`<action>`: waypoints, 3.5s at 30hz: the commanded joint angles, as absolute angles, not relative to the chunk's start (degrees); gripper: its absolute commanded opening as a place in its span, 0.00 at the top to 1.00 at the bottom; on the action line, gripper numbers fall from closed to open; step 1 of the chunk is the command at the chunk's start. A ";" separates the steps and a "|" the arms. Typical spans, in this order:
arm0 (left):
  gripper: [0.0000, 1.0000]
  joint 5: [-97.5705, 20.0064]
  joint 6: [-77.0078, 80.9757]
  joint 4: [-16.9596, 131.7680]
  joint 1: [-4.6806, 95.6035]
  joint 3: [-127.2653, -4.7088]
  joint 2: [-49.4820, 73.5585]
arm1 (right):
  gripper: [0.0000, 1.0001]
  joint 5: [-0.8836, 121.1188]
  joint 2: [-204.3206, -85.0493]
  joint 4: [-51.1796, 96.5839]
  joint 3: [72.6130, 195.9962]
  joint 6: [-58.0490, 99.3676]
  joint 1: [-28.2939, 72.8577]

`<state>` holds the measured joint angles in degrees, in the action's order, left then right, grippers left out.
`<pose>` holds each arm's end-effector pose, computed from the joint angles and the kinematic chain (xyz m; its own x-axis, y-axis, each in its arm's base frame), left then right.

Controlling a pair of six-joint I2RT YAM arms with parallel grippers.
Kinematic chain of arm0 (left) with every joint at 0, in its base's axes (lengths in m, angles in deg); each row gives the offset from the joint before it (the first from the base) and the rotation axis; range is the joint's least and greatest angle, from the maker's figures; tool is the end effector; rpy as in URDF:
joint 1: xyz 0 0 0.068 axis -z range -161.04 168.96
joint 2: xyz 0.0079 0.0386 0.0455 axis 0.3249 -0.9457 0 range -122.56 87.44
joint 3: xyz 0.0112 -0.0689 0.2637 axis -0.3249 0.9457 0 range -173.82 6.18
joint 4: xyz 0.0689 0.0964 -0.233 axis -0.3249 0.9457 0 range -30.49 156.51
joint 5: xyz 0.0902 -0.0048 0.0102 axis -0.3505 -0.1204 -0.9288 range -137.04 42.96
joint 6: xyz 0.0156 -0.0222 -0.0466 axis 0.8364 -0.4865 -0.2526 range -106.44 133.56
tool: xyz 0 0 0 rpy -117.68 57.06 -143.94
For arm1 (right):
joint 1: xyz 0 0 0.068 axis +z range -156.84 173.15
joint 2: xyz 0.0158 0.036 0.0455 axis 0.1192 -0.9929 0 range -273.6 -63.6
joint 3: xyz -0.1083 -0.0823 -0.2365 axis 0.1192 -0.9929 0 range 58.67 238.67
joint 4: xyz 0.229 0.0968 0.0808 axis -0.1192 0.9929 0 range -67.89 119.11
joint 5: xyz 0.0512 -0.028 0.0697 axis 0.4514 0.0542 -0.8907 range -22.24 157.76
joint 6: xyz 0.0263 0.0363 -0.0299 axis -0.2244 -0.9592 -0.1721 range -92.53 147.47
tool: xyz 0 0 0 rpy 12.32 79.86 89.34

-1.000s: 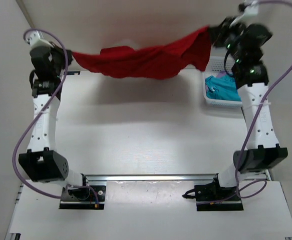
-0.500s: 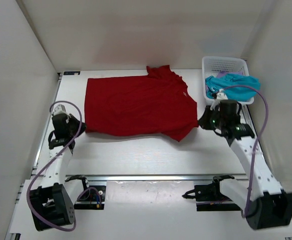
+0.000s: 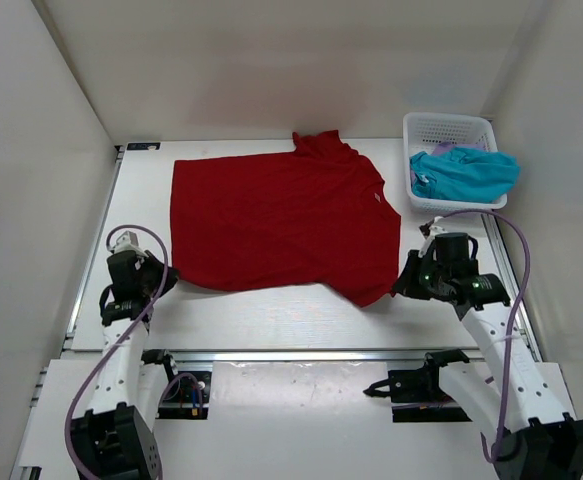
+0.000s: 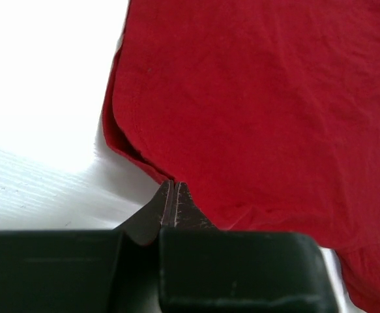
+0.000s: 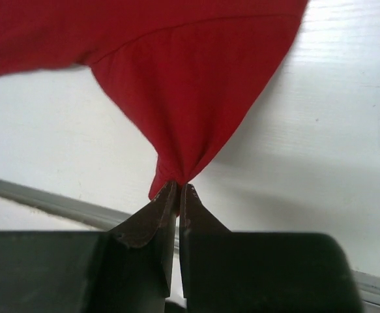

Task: Fold and stack the t-shirts
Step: Flatten out the tshirt, then fold the flattened tshirt in 1/3 of the way

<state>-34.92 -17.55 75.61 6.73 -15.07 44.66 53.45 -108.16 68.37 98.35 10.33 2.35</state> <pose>0.1602 0.0272 0.1922 -0.4878 -0.6228 -0.6117 -0.3467 0.7813 -0.5190 0.1458 0.0324 0.2532 -0.8253 0.1557 -0.5428 -0.0676 0.9270 0.3688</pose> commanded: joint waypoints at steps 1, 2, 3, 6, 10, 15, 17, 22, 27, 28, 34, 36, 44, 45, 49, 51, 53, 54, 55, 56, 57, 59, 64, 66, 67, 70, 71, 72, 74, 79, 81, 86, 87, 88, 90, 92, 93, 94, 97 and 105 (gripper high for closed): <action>1.00 -33.16 -17.89 72.80 5.96 -18.15 41.49 | 1.00 52.21 -112.01 61.77 99.19 9.98 -1.12; 1.00 -33.16 -19.21 72.08 6.04 -18.60 40.61 | 1.00 51.51 -113.42 60.44 99.45 10.16 -1.48; 1.00 -33.59 -19.65 70.68 6.74 -19.47 38.68 | 1.00 51.32 -116.22 58.25 101.28 9.90 -1.83; 1.00 -33.16 -23.34 67.78 8.06 -21.67 33.06 | 1.00 55.52 -124.56 53.15 106.21 9.02 0.61; 1.00 -32.54 -25.81 63.82 6.22 -21.59 27.25 | 1.00 56.59 -134.94 48.40 113.15 8.58 -0.33; 1.00 -34.12 -27.48 61.44 5.25 -21.41 23.99 | 1.00 58.08 -145.94 43.47 120.62 7.26 -1.13; 1.00 -34.82 -27.57 61.26 4.55 -22.03 23.11 | 1.00 57.91 -149.02 43.47 123.18 7.52 -1.40; 1.00 -35.17 -28.01 60.21 2.61 -25.27 19.26 | 1.00 59.31 -155.79 43.29 130.37 8.75 -2.36; 1.00 -37.63 -28.62 57.67 3.50 -28.53 13.62 | 1.00 59.32 -163.96 43.82 136.18 10.86 -3.07; 1.00 -37.38 -28.62 57.66 3.93 -28.71 11.79 | 1.00 59.06 -164.67 43.47 137.06 11.12 -3.33; 1.00 -37.55 -29.33 56.08 2.27 -30.29 6.51 | 1.00 59.49 -172.49 42.85 143.47 12.35 -3.59; 1.00 -37.20 -29.68 55.64 2.17 -31.08 5.01 | 1.00 60.11 -175.56 44.33 146.38 13.06 -2.81; 1.00 -37.55 -30.82 52.13 2.44 -33.27 2.64 | 1.00 60.03 -180.75 44.34 153.58 13.76 -2.80; 1.00 -37.73 -30.82 52.21 2.87 -34.06 0.98 | 1.00 60.11 -182.24 44.60 153.85 14.29 -3.15; 0.89 -35.63 -31.43 51.07 2.97 -34.95 -1.67 | 1.00 60.55 -185.41 46.36 157.63 14.38 -2.54; 0.78 -34.66 -32.05 50.37 2.53 -34.69 -0.98 | 0.96 59.15 -185.07 45.40 157.99 13.77 -2.71; 0.65 -35.00 -32.14 50.54 2.44 -35.03 1.13 | 0.82 58.01 -184.63 44.87 158.86 13.15 -2.71; 0.63 -35.00 -31.62 51.24 2.00 -35.13 2.70 | 0.76 57.48 -184.37 45.04 159.04 12.71 -2.54; 0.55 -34.92 -32.05 52.38 1.65 -34.87 4.72 | 0.74 57.30 -183.06 44.87 159.30 12.45 -2.63; 0.51 -35.00 -31.62 52.74 1.56 -35.56 5.44 | 0.69 57.13 -182.87 44.96 159.22 12.10 -2.19; 0.47 -34.65 -31.00 53.78 1.30 -35.74 7.01 | 0.64 57.21 -181.04 45.13 158.17 11.83 -2.19; 0.48 -33.51 -30.82 55.20 1.03 -33.56 10.18 | 0.55 57.21 -178.14 43.91 156.76 11.57 -1.75; 0.57 -33.06 -30.29 57.31 2.70 -21.37 22.02 | 0.75 55.03 -167.78 38.65 145.90 8.94 -1.49; 0.55 -33.86 -30.82 56.70 2.44 -15.90 25.98 | 1.00 55.27 -163.02 35.93 140.27 7.01 -1.05; 0.53 -34.21 -31.69 56.17 2.18 -13.01 28.18 | 1.00 55.37 -160.49 34.17 136.67 6.13 -0.70; 0.47 -35.35 -31.96 55.64 2.70 -11.04 28.83 | 1.00 54.06 -155.47 30.55 129.89 3.05 0.62; 0.46 -35.35 -31.88 55.81 3.40 -11.65 27.34 | 1.00 53.18 -153.62 29.50 128.64 3.13 0.97; 0.46 -34.92 -32.40 55.64 3.84 -11.83 26.89 | 0.97 52.21 -152.82 28.71 126.46 1.65 1.15; 0.47 -34.74 -33.37 53.37 4.46 -12.19 23.13 | 0.91 51.24 -150.10 25.72 122.75 -0.37 1.77; 0.56 -35.18 -39.33 47.12 3.68 -12.01 16.62 | 0.70 49.22 -146.31 19.94 112.13 -3.63 2.47; 0.59 -35.96 -40.22 45.89 4.02 -13.23 13.89 | 0.63 48.77 -145.26 18.07 108.95 -5.31 2.21; 0.68 -34.75 -41.72 42.38 3.85 -16.14 5.81 | 0.60 53.69 -143.33 14.82 100.53 -8.55 -1.12; 0.78 -34.65 -41.89 41.50 3.58 -16.93 5.01 | 0.61 54.39 -142.89 14.38 99.55 -8.91 -1.83; 0.82 -33.78 -42.16 41.40 3.06 -17.28 3.61 | 0.60 55.97 -142.79 14.29 97.97 -9.17 -3.31; 0.95 -33.25 -41.90 41.31 2.79 -18.95 2.11 | 0.60 57.38 -143.32 14.02 96.64 -8.65 -5.95; 1.00 -33.16 -40.67 41.84 2.97 -20.09 1.66 | 0.61 57.39 -145.07 14.55 96.55 -9.26 -6.75; 1.00 -33.50 -41.01 41.58 3.23 -20.45 1.32 | 0.61 57.56 -146.12 14.90 96.73 -8.48 -6.76; 1.00 -33.16 -41.10 41.58 3.23 -20.36 1.57 | 0.61 58.00 -146.57 14.90 96.90 -8.21 -6.76; 1.00 -33.33 -41.54 40.26 3.14 -20.27 1.57 | 0.61 58.71 -149.38 15.61 97.43 -7.51 -8.06; 1.00 -33.94 -40.67 40.96 3.67 -20.62 0.78 | 0.67 55.45 -153.87 13.40 101.12 -6.81 -10.10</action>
